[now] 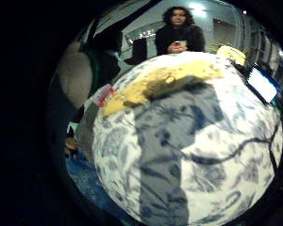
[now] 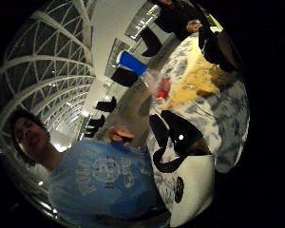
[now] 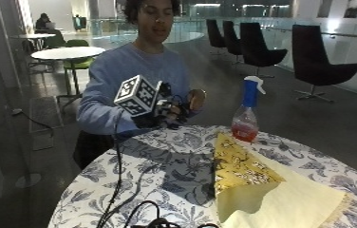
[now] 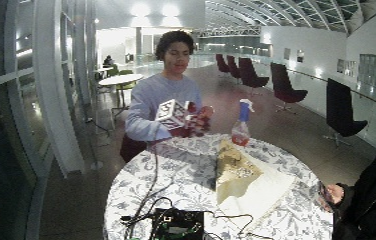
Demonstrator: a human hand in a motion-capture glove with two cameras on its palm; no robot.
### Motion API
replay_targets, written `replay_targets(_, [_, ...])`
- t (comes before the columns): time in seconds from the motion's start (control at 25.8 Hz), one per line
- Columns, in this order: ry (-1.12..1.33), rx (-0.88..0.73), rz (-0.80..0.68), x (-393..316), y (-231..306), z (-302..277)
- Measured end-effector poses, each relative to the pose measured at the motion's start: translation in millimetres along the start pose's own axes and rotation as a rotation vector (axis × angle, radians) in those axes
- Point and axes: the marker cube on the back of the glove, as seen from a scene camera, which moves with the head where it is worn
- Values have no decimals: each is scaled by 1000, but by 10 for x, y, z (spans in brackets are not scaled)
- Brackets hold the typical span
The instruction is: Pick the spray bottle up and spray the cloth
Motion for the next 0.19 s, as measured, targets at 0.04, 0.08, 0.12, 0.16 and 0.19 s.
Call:
replay_targets(0.04, [27, 8, 24, 72, 116, -103])
replay_targets(0.08, [49, 14, 49, 139, 222, -200])
replay_targets(0.12, [67, 19, 71, 197, 310, -283])
replay_targets(0.16, [78, 23, 86, 242, 371, -345])
replay_targets(0.19, [83, 26, 94, 266, 401, -378])
